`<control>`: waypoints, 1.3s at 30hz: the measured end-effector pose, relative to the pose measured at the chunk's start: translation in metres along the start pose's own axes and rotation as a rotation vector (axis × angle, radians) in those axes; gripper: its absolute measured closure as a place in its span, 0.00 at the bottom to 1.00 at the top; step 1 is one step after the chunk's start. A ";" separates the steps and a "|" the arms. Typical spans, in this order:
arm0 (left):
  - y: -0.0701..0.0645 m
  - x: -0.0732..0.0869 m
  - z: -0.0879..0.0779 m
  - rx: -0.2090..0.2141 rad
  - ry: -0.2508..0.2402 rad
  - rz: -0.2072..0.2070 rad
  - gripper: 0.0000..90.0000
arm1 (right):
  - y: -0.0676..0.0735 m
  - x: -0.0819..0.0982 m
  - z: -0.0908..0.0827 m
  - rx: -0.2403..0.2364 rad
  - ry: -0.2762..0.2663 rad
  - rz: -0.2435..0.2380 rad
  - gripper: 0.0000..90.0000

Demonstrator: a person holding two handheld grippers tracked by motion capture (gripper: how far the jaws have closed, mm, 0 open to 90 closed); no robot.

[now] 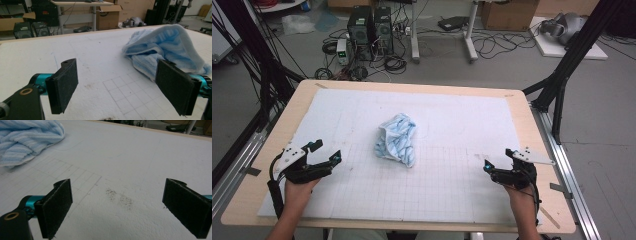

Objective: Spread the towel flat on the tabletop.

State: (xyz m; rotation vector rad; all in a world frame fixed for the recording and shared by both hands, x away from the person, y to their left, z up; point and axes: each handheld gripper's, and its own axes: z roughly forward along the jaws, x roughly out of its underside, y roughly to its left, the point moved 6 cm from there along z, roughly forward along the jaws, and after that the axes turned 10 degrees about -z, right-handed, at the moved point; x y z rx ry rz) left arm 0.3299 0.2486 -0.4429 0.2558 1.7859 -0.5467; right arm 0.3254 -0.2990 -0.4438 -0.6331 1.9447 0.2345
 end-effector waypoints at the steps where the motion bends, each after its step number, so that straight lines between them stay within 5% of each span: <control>1: 0.000 0.000 0.001 -0.003 -0.003 -0.004 0.21 | 0.000 0.000 0.000 0.000 -0.001 -0.004 0.09; 18: -0.007 -0.002 0.008 0.019 0.017 0.021 0.22 | 0.015 0.001 -0.003 -0.046 -0.003 -0.013 0.09; 30: -0.024 -0.010 0.020 0.109 0.036 0.028 0.24 | 0.026 -0.001 -0.001 -0.083 0.002 -0.028 0.09; 39: -0.050 -0.003 0.054 0.205 0.124 0.034 0.26 | 0.028 0.000 -0.001 -0.085 0.015 -0.027 0.09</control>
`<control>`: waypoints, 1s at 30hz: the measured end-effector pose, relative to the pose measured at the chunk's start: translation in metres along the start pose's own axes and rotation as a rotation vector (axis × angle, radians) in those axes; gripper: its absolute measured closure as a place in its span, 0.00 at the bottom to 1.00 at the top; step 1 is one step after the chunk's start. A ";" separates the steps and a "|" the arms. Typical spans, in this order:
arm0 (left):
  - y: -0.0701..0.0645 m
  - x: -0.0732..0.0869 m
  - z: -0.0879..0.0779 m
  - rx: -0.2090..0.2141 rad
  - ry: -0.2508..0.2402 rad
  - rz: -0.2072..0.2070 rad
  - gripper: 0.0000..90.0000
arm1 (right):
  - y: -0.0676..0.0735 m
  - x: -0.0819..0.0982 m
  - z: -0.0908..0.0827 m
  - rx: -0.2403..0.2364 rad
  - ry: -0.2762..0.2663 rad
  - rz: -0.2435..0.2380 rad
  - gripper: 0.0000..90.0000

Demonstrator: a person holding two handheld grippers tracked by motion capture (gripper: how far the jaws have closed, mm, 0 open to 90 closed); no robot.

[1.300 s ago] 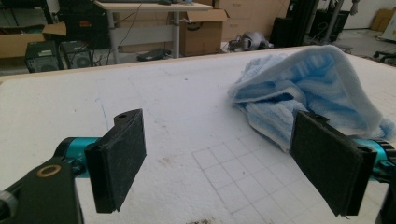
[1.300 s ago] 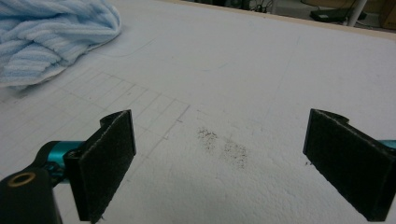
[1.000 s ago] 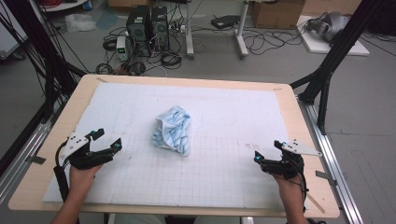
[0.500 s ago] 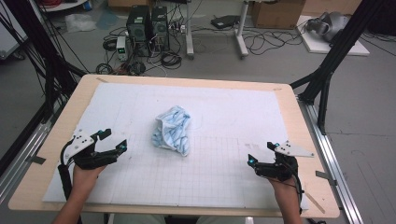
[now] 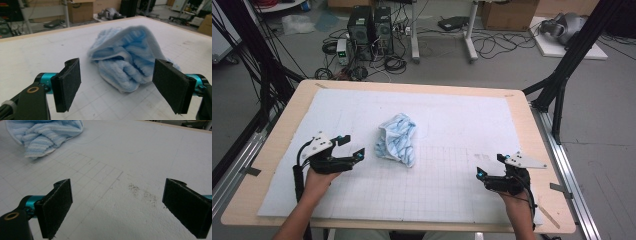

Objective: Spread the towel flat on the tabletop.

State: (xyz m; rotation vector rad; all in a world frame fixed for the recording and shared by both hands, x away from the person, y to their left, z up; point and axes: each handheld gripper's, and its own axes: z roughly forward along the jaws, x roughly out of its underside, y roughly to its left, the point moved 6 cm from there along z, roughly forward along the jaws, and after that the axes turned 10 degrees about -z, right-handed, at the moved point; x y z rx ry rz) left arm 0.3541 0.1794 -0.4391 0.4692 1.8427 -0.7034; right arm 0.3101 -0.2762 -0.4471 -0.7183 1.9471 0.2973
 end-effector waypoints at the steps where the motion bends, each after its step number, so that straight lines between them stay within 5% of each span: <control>1: -0.003 -0.001 0.008 0.006 0.007 0.005 0.26 | 0.001 0.000 0.000 0.000 0.002 -0.006 0.09; 6: -0.017 -0.004 0.037 0.044 0.052 0.021 0.25 | 0.002 0.000 0.001 -0.002 0.005 -0.005 0.09; 11: -0.025 -0.008 0.060 0.014 0.070 0.029 0.23 | 0.001 0.000 0.001 -0.002 0.005 -0.008 0.09; 13: -0.028 -0.006 0.071 -0.004 0.114 0.032 0.24 | 0.002 0.000 0.001 -0.004 0.008 -0.005 0.09; 15: -0.030 -0.004 0.079 0.006 0.147 0.032 0.34 | 0.002 0.000 0.002 -0.005 0.009 -0.008 0.09; 16: -0.032 -0.003 0.082 0.009 0.163 0.044 0.48 | 0.002 0.001 0.002 -0.006 0.012 -0.008 0.09; 17: -0.033 -0.003 0.084 0.013 0.169 0.054 0.48 | 0.002 0.001 0.002 -0.006 0.012 -0.008 0.09; 18: -0.036 -0.003 0.086 0.025 0.168 0.067 0.67 | 0.002 0.001 0.002 -0.006 0.017 -0.009 0.09; 19: -0.037 -0.003 0.087 0.027 0.167 0.076 0.67 | 0.002 0.001 0.002 -0.006 0.017 -0.009 0.09; 20: -0.040 -0.003 0.089 0.040 0.162 0.086 0.84 | 0.001 0.001 0.003 -0.003 0.016 -0.010 0.09; 30: -0.071 -0.032 0.101 0.180 0.073 0.069 0.91 | 0.000 0.002 0.002 0.000 0.016 -0.006 0.09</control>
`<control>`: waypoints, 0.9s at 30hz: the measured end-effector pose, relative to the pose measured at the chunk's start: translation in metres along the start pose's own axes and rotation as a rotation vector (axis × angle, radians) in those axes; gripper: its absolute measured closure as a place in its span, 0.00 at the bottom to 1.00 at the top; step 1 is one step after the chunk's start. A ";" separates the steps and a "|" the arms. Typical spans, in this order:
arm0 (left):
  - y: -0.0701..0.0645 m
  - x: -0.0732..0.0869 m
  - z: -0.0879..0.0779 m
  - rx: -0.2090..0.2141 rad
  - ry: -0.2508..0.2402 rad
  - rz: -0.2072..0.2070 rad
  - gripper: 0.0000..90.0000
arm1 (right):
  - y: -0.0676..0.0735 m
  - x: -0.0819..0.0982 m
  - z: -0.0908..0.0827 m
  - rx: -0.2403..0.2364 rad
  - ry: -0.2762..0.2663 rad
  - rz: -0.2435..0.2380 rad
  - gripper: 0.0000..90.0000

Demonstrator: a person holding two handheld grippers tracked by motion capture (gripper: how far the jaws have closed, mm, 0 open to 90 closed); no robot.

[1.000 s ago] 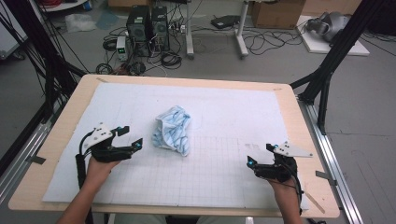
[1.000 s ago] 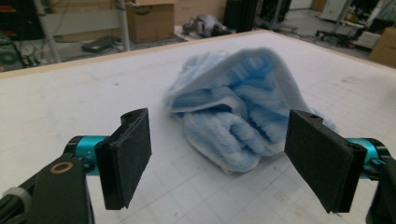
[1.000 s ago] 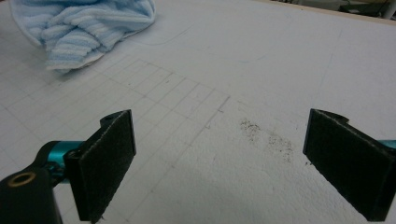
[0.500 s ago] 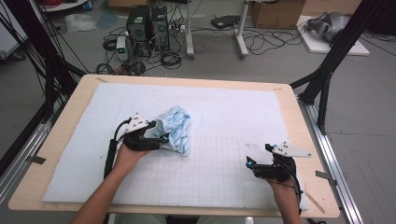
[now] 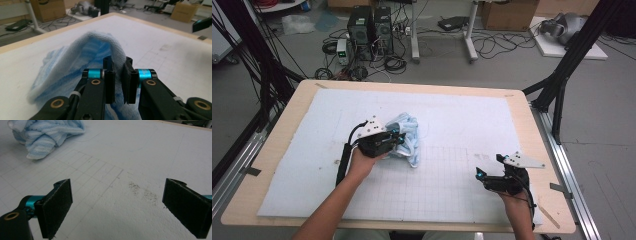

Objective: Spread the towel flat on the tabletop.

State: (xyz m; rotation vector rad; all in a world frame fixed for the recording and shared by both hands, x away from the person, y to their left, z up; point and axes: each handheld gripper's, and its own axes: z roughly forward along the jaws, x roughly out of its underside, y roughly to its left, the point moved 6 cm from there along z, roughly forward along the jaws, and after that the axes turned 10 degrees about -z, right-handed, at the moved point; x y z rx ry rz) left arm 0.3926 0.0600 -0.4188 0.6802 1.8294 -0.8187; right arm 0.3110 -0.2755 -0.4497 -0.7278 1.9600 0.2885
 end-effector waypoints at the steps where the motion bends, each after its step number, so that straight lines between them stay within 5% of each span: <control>1: -0.003 -0.004 0.003 0.009 -0.005 -0.002 0.91 | 0.000 0.000 0.000 0.000 0.000 -0.003 0.09; 7: -0.013 -0.024 0.031 0.039 0.004 0.014 0.92 | -0.002 0.001 0.000 0.002 0.000 0.006 0.09; 17: -0.001 -0.037 0.082 -0.075 0.066 -0.002 0.86 | -0.002 0.003 0.001 0.002 0.009 0.004 0.09; 18: 0.001 -0.037 0.083 -0.083 0.065 -0.006 0.86 | -0.002 0.003 0.001 0.002 0.009 0.004 0.09; 19: 0.005 -0.035 0.083 -0.100 0.073 -0.016 0.65 | -0.004 0.004 -0.001 0.005 0.009 0.003 0.09; 20: 0.006 -0.035 0.083 -0.101 0.071 -0.040 0.65 | -0.004 0.004 -0.001 0.005 0.009 0.003 0.09; 22: 0.009 -0.038 0.075 -0.084 0.064 -0.090 0.45 | -0.005 0.005 -0.002 0.008 0.009 0.011 0.09; 27: 0.016 -0.044 0.040 -0.100 -0.001 -0.054 0.42 | -0.006 0.006 -0.003 0.011 0.006 0.007 0.09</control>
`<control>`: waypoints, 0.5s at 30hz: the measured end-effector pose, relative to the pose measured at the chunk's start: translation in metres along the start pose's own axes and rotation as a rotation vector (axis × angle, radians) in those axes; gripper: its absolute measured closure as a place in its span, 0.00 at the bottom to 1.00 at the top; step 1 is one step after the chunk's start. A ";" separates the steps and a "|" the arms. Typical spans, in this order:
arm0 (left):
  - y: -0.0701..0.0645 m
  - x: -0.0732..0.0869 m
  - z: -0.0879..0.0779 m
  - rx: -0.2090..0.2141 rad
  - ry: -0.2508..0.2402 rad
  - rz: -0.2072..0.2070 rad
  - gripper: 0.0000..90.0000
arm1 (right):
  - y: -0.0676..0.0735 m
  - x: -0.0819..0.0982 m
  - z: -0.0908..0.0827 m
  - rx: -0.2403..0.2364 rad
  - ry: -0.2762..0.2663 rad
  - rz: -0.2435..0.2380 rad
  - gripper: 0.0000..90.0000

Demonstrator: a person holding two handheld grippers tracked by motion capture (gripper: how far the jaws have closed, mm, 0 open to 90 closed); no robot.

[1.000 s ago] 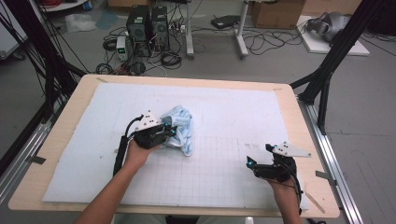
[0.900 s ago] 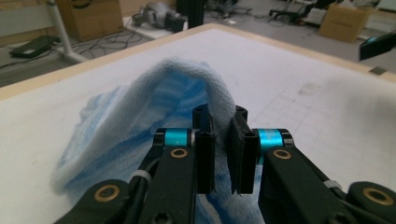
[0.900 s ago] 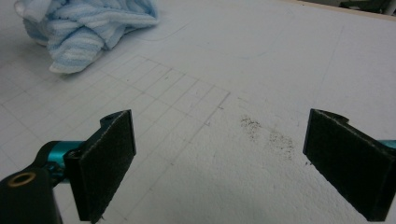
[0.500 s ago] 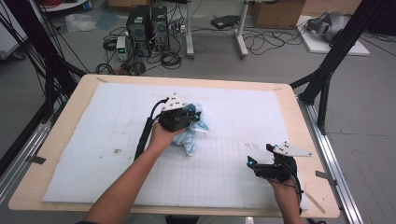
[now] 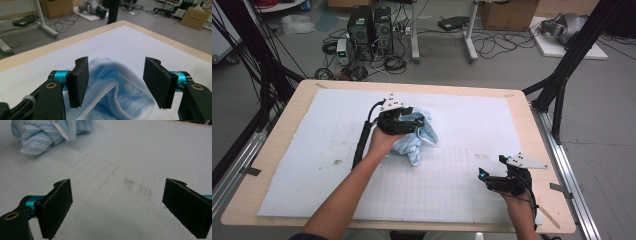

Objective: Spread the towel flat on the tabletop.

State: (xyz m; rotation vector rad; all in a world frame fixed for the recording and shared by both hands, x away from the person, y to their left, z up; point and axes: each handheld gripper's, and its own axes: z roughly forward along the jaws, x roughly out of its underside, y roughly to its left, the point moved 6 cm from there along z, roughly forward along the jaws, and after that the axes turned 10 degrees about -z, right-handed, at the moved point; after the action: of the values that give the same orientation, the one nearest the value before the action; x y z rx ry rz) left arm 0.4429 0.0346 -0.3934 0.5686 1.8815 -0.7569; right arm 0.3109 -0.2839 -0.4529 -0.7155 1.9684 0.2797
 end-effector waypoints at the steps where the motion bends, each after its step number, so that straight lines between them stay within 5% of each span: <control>1: 0.004 0.001 -0.006 -0.007 -0.004 0.001 0.42 | 0.001 0.000 0.000 -0.001 0.003 0.005 0.09; 6: 0.031 0.021 -0.031 -0.059 -0.001 -0.025 0.41 | 0.005 -0.003 0.002 -0.007 0.002 -0.005 0.09; 11: 0.056 0.055 -0.038 -0.106 0.100 -0.065 0.36 | 0.008 -0.005 0.005 -0.015 0.004 -0.004 0.09; 15: 0.064 0.076 -0.031 -0.117 0.188 -0.076 0.37 | 0.011 -0.006 0.008 -0.025 0.003 -0.010 0.09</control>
State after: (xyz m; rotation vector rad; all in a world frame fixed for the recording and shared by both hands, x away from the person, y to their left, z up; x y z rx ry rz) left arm 0.4365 0.1052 -0.4692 0.5110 2.1158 -0.6559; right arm 0.3123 -0.2694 -0.4526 -0.7413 1.9668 0.2977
